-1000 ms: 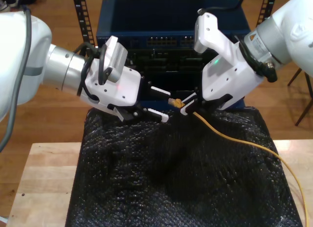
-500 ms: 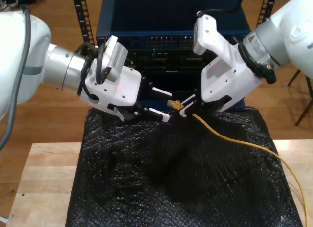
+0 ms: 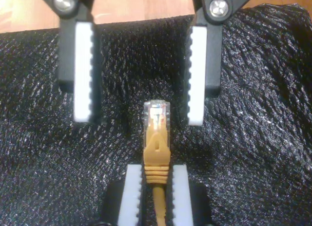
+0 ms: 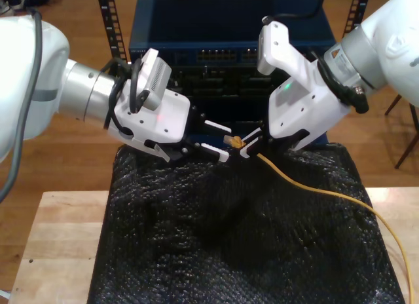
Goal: Grab the cable and plug it in
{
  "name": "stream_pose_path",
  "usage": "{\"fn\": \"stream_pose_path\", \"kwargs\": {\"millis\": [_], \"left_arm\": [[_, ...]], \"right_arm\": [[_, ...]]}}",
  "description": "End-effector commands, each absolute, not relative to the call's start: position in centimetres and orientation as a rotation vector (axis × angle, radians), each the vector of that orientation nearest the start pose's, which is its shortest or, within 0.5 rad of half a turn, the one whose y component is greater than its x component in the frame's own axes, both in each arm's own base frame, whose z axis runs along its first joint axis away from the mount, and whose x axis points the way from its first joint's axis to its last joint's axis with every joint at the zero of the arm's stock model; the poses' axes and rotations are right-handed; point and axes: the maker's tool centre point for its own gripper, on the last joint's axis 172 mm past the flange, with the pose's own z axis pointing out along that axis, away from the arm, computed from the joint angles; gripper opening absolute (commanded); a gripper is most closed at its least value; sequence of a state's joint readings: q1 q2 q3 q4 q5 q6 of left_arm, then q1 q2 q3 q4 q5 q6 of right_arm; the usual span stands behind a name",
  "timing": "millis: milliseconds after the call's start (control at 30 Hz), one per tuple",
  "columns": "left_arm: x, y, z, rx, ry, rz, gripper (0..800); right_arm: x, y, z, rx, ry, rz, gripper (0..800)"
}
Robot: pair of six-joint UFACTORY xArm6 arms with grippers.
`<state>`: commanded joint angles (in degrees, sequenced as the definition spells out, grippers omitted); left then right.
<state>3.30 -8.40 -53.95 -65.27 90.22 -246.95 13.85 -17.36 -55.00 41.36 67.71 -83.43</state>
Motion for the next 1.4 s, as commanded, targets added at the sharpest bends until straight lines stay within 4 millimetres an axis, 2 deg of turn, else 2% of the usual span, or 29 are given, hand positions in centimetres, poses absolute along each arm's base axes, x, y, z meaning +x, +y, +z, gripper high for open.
{"fn": "stream_pose_path", "kwargs": {"millis": [233,467,900,1033,1400], "left_arm": [[38.15,-22.60,33.72,1.414,-1.451,0.859,306],[38.20,-22.60,33.51,1.415,-1.447,0.857,303],[38.28,-22.55,33.32,1.421,-1.445,0.855,221],[38.30,-22.45,33.15,1.429,-1.439,0.851,140],[38.39,-22.44,33.15,1.432,-1.437,0.853,33]], "right_arm": [[38.15,24.48,31.24,-1.926,-1.690,-0.593,6],[38.19,24.42,31.24,-1.928,-1.688,-0.594,7],[38.19,24.42,31.30,-1.927,-1.689,-0.596,7],[38.19,24.42,31.30,-1.927,-1.689,-0.596,6],[38.06,24.44,31.24,-1.923,-1.697,-0.591,17]]}}
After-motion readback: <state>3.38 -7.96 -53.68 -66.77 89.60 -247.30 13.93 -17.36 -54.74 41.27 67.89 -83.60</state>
